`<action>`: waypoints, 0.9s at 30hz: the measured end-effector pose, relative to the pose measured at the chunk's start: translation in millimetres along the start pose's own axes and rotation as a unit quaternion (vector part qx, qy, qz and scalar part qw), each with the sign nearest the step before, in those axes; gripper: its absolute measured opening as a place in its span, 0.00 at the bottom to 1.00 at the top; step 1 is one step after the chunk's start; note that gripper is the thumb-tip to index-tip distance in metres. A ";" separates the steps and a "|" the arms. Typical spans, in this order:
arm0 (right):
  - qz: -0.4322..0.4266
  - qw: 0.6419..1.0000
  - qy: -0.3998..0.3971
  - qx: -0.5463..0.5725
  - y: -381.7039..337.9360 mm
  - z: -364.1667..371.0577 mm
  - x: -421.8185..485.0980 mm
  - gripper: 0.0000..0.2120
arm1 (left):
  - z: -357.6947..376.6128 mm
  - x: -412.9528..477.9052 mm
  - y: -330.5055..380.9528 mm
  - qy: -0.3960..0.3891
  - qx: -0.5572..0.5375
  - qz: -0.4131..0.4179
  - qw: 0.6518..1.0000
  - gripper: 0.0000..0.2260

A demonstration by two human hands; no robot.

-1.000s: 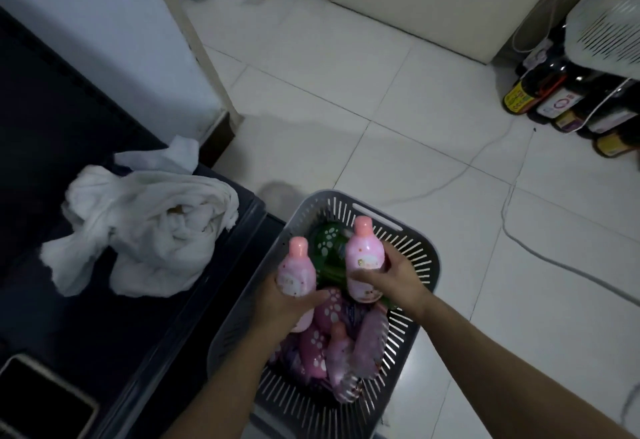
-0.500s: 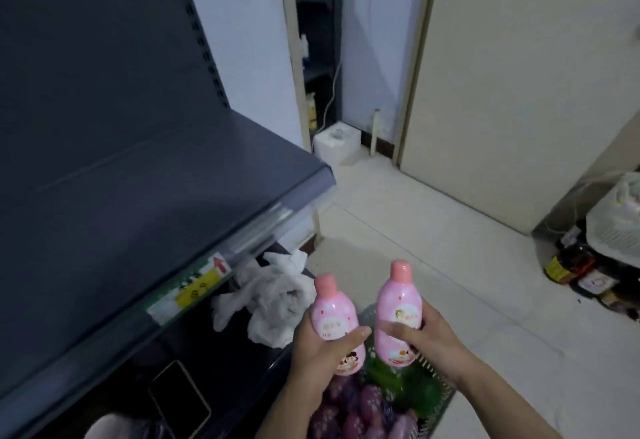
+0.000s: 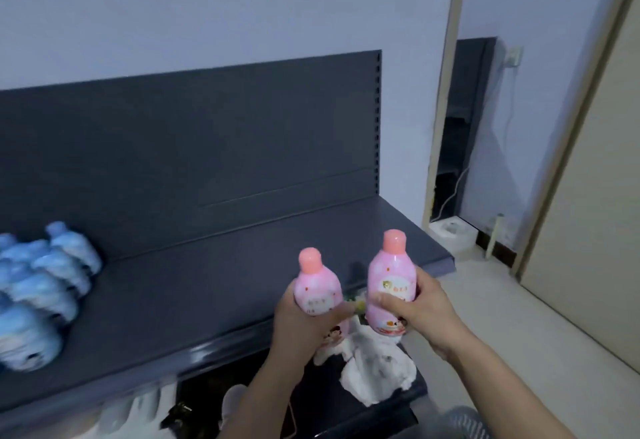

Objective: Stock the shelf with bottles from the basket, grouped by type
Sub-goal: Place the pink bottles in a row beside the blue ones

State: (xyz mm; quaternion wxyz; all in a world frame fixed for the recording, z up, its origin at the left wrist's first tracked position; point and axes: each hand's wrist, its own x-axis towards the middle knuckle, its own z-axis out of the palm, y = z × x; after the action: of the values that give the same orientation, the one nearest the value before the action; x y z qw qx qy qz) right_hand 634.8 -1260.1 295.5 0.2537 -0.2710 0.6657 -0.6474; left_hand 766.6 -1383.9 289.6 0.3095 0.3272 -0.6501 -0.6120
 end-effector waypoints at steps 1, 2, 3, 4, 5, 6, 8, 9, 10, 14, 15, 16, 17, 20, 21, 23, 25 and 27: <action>-0.005 1.000 -0.007 0.005 -6.6 13.7 2.6 0.16 | -14.4 1.9 5.6 0.020 0.008 0.008 1.000 0.18; -0.010 1.000 -0.016 0.007 -12.7 28.2 5.2 0.16 | -29.1 4.3 9.9 0.035 0.012 0.015 0.999 0.18; -0.016 1.000 -0.024 0.008 -17.7 43.3 7.2 0.16 | -44.5 6.9 13.1 0.046 0.010 0.020 0.999 0.18; -0.023 0.999 -0.032 0.008 -21.7 58.5 9.8 0.15 | -60.2 10.2 15.3 0.055 0.006 0.025 0.998 0.19; -0.030 0.999 -0.037 0.008 -24.9 74.4 12.3 0.15 | -76.0 13.6 17.4 0.062 0.003 0.029 0.998 0.19; -0.035 0.999 -0.040 0.009 -27.0 91.2 14.7 0.16 | -92.2 17.2 18.2 0.066 0.002 0.031 0.997 0.19; -0.043 0.998 -0.044 0.009 -28.9 124.9 20.3 0.16 | -124.2 26.1 17.4 0.068 0.002 0.032 0.997 0.21; -0.044 0.998 -0.045 0.011 -28.5 142.4 23.3 0.17 | -140.4 30.7 16.8 0.067 -0.001 0.030 0.997 0.22; -0.044 0.998 -0.045 0.014 -27.7 160.1 27.1 0.17 | -156.8 36.2 16.1 0.065 -0.006 0.028 0.997 0.23; -0.036 0.998 -0.038 0.022 -21.7 228.4 43.4 0.18 | -217.8 54.4 9.9 0.058 -0.020 0.034 0.998 0.24; -0.033 0.998 -0.038 0.025 -19.7 241.6 46.2 0.19 | -229.1 57.9 7.9 0.057 -0.022 0.036 0.997 0.24; -0.029 0.998 -0.042 0.030 -16.8 258.2 49.5 0.19 | -243.0 62.0 5.2 0.061 -0.021 0.037 0.997 0.23; -0.024 0.998 -0.047 0.032 -13.6 272.8 52.7 0.20 | -254.8 65.5 3.2 0.062 -0.016 0.038 0.997 0.23; -0.013 0.998 -0.062 0.027 -3.4 312.4 62.9 0.20 | -282.0 75.7 -4.2 0.062 -0.007 0.040 0.997 0.23; -0.009 0.997 -0.069 0.025 -0.4 323.5 66.7 0.20 | -289.1 78.6 -7.0 0.061 -0.007 0.037 0.997 0.23; -0.001 0.997 -0.080 0.018 5.1 340.9 73.2 0.20 | -299.6 83.9 -14.2 0.058 -0.013 0.024 0.998 0.22; 0.006 0.996 -0.088 0.013 11.0 352.5 79.0 0.19 | -307.8 89.0 -24.9 0.057 -0.017 0.013 0.998 0.22; 0.011 0.995 -0.101 0.011 17.0 360.0 83.8 0.19 | -314.5 93.2 -35.5 0.060 -0.018 0.004 0.998 0.23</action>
State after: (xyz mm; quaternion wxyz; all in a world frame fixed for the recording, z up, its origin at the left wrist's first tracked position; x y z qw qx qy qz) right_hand 821.5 -1578.3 267.6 0.3299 -0.3249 0.6328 -0.6207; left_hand 965.3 -1646.7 273.0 0.3564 0.3552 -0.6207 -0.6013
